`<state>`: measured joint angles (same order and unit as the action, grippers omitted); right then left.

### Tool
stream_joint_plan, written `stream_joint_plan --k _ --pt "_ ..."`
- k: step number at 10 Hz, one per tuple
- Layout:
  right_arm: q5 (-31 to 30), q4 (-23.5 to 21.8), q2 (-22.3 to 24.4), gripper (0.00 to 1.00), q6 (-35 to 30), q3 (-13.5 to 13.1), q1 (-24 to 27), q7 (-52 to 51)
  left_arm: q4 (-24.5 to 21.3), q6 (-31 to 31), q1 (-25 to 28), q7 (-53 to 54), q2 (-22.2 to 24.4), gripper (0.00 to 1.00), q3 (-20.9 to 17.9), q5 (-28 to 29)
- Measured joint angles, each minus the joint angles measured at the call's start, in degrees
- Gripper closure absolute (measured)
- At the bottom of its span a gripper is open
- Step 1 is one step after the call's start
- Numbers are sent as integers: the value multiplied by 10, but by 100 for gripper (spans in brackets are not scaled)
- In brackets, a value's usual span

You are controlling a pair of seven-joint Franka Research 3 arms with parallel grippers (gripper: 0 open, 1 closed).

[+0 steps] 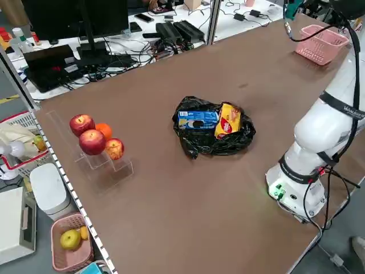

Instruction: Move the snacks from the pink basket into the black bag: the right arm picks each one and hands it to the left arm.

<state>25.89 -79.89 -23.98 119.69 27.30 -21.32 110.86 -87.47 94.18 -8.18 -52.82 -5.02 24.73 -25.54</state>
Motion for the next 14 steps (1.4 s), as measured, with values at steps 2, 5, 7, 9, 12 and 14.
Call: stream_joint_plan --k 2,5,7,9,12,14 --pt "0 2 -2 67 1 0 -2 1 -1 0 0 0 0 16 3 0" --pt "0 5 -3 67 1 -1 -2 1 -1 -17 1 1 0 30 3 0" --pt "0 5 -3 67 1 -1 -2 1 -1 -18 1 1 0 33 3 0" --pt "0 5 -3 67 1 -1 -2 1 -2 -14 1 1 0 33 2 0" --pt "0 5 -3 67 1 -1 -2 1 -6 7 2 1 -3 33 2 0" --pt "0 5 -3 67 1 -1 -2 1 -10 13 2 3 -8 35 3 2"
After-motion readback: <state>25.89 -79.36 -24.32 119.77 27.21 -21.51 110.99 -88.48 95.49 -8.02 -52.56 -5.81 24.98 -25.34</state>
